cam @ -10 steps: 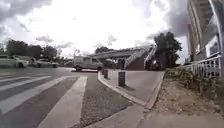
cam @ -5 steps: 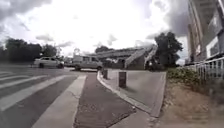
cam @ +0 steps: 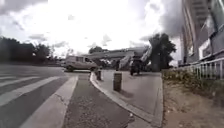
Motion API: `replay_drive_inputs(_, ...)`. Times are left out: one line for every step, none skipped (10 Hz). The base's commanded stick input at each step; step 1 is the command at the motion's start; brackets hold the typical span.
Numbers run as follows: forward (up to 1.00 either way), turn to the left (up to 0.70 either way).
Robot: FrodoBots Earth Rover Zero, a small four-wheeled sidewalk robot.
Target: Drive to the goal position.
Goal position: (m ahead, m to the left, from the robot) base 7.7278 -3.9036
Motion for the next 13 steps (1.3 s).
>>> replay_drive_inputs(0.45,0.0)
replay_drive_inputs(0.45,0.0)
replay_drive_inputs(0.45,-0.2)
replay_drive_inputs(0.45,-0.27)
replay_drive_inputs(0.45,-0.27)
replay_drive_inputs(0.45,-0.27)
replay_drive_inputs(0.45,-0.27)
replay_drive_inputs(0.45,-0.27)
replay_drive_inputs(0.45,-0.27)
replay_drive_inputs(0.45,-0.27)
replay_drive_inputs(0.45,-0.27)
replay_drive_inputs(0.45,-0.19)
replay_drive_inputs(0.45,0.0)
